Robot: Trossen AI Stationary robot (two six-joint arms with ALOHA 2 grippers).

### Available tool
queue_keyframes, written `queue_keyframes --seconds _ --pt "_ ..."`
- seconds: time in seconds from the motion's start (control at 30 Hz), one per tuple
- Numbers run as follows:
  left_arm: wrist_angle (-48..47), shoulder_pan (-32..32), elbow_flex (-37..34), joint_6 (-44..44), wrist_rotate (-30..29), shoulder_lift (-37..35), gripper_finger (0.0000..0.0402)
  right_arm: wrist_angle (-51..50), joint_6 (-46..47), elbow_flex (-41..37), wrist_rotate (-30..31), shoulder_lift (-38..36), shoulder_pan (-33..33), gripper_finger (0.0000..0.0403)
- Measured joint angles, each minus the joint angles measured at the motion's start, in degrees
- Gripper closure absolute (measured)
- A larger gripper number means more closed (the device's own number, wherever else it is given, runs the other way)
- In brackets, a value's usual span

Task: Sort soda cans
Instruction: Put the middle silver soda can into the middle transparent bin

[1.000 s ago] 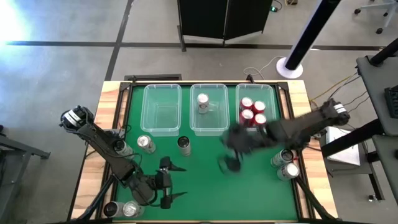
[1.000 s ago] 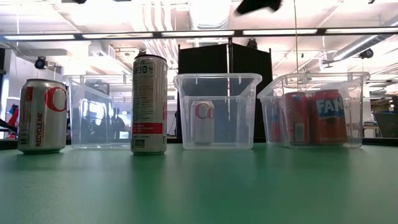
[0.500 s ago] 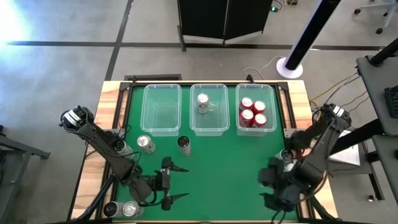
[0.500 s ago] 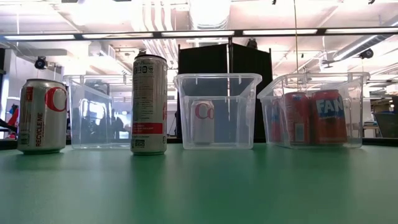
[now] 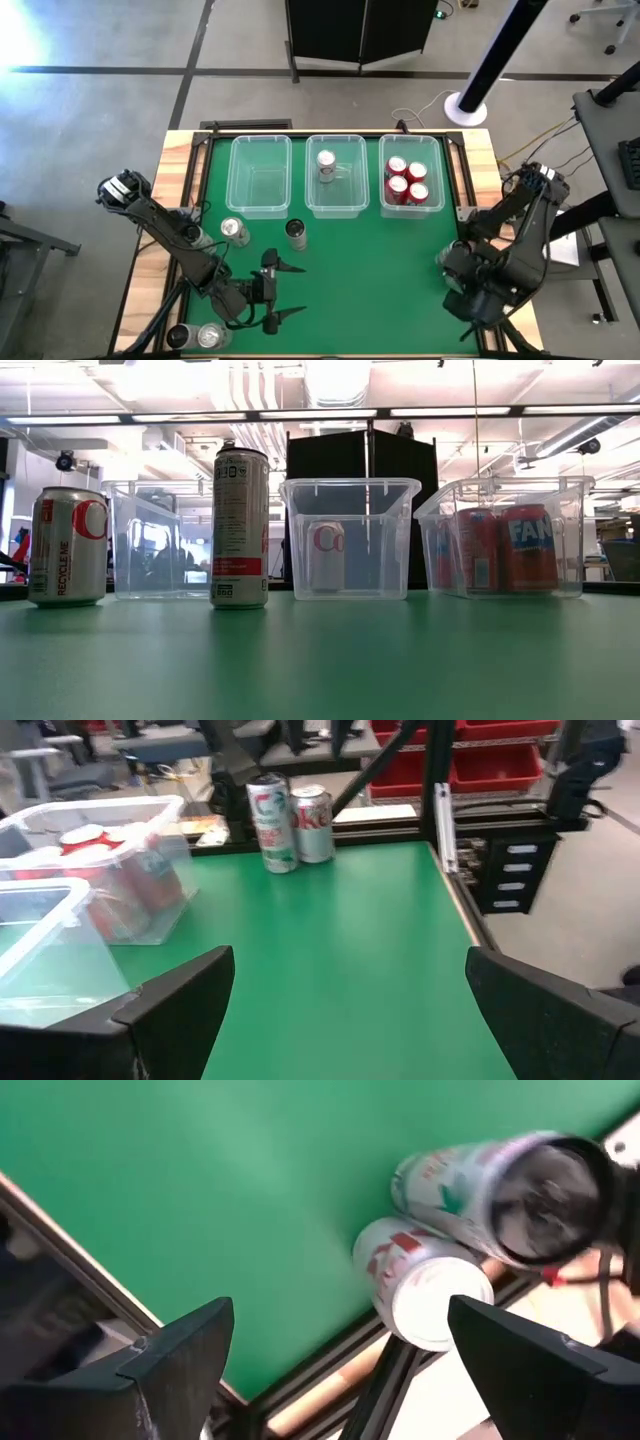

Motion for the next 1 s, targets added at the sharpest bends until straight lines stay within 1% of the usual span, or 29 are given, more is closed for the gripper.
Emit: queue_keyframes --seconds 0.17,0.27,0.5,0.63,0.7,0.87,1.0 --pt "-0.1 0.0 0.0 -0.2 1.9 0.0 0.0019 0.0 11.1 -7.2 0.7 -6.3 3.7 0.0040" --pt "-0.1 0.0 0.0 -0.2 1.9 0.0 0.0019 0.3 15.1 -12.0 0.7 -9.6 5.2 0.0040" --pt "-0.2 0.0 0.0 -0.3 1.9 0.0 0.0019 4.2 16.7 -18.9 0.6 -14.4 5.1 0.0035" --pt "-0.2 0.0 0.0 -1.1 2.0 0.0 0.0019 10.3 16.9 -23.9 0.4 -16.2 5.1 0.0023" --pt "-0.2 0.0 0.0 -1.4 2.0 0.0 0.0019 12.7 16.4 -25.9 0.4 -16.1 5.1 0.0019" --pt "-0.2 0.0 0.0 -1.8 2.0 0.0 0.0019 12.4 16.8 -28.3 -2.9 -14.8 5.1 0.0019" --pt "-0.2 0.0 0.0 -1.8 2.0 0.0 0.0019 13.2 17.0 -29.4 -3.3 -13.9 5.1 0.0019"
